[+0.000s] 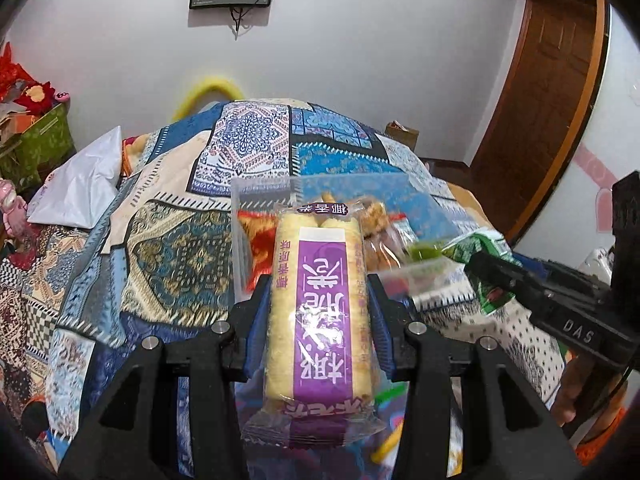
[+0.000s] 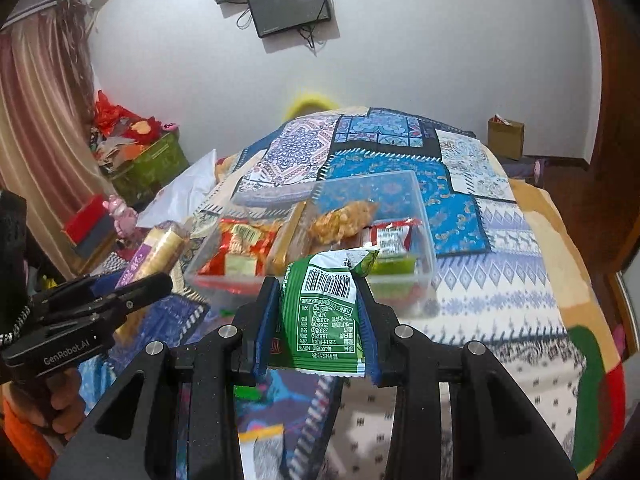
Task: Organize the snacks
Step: 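Carry the bread roll and green bag over the box and release both inside, then grasp the clear cookie bag with the left tool while the right tool grasps the yellow snack bag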
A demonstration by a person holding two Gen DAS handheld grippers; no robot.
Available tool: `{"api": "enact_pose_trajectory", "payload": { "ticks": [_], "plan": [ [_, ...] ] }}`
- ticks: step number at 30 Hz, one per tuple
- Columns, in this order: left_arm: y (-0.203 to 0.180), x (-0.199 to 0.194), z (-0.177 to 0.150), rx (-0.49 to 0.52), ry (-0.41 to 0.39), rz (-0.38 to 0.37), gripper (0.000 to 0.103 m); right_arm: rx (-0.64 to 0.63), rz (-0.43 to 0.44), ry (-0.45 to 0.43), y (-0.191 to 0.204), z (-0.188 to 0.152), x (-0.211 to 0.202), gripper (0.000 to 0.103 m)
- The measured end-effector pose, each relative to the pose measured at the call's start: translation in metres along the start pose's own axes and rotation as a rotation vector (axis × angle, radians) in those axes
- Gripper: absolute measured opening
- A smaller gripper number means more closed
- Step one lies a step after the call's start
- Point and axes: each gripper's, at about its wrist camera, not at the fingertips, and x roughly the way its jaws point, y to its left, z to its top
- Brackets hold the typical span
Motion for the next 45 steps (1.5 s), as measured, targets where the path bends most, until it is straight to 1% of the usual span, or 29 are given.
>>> {"api": "enact_pose_trajectory", "payload": {
  "ticks": [4,10,13,15,17,19,24,26,27,28,29,31,32,34,38,40,42,45],
  "plan": [
    [0.005,0.018,0.015,-0.024,0.000,-0.009,0.045,0.002,-0.004,0.007,-0.005,0.010,0.018,0.034],
    [0.005,0.047,0.038,-0.027,0.001,-0.012,0.045,0.004,-0.006,0.017,-0.011,0.024,0.043,0.034],
    [0.003,0.065,0.047,-0.032,0.007,-0.012,0.045,0.019,0.011,0.032,-0.014,0.031,0.057,0.034],
    [0.001,0.075,0.049,-0.035,0.011,-0.013,0.045,0.017,0.016,0.045,-0.013,0.033,0.066,0.034],
    [0.000,0.086,0.049,-0.034,0.017,0.003,0.045,0.007,0.020,0.056,-0.012,0.036,0.074,0.034],
    [-0.001,0.098,0.048,-0.035,0.037,0.003,0.045,-0.004,0.019,0.069,-0.010,0.036,0.081,0.034],
    [0.001,0.114,0.046,-0.031,0.047,0.016,0.045,-0.030,-0.011,0.101,-0.013,0.033,0.092,0.036],
    [0.000,0.114,0.046,-0.034,0.046,0.014,0.046,-0.027,-0.017,0.107,-0.016,0.032,0.093,0.036],
    [-0.002,0.114,0.046,-0.030,0.048,0.014,0.050,-0.027,-0.018,0.113,-0.017,0.031,0.093,0.036],
    [-0.003,0.113,0.046,-0.027,0.050,0.013,0.056,-0.027,-0.022,0.117,-0.019,0.031,0.093,0.037],
    [-0.004,0.111,0.046,-0.025,0.049,0.018,0.057,-0.026,-0.029,0.121,-0.020,0.032,0.094,0.037],
    [-0.006,0.106,0.046,-0.021,0.038,0.032,0.062,-0.020,-0.042,0.124,-0.022,0.032,0.090,0.043],
    [-0.007,0.100,0.046,-0.018,0.030,0.033,0.063,-0.016,-0.044,0.122,-0.023,0.032,0.088,0.045],
    [-0.007,0.091,0.046,-0.016,0.021,0.029,0.063,-0.011,-0.049,0.107,-0.025,0.034,0.079,0.052],
    [-0.009,0.066,0.044,-0.001,0.000,0.045,0.063,-0.026,-0.050,0.071,-0.021,0.036,0.058,0.052],
    [-0.008,0.051,0.041,-0.008,-0.016,0.051,0.067,-0.035,-0.048,0.053,-0.017,0.036,0.045,0.052],
    [-0.005,0.035,0.035,-0.025,-0.028,0.046,0.067,-0.037,-0.045,0.038,-0.014,0.035,0.035,0.052],
    [-0.003,0.016,0.022,-0.025,-0.026,0.049,0.067,-0.032,-0.026,0.024,-0.009,0.031,0.019,0.053]
  ]
}}
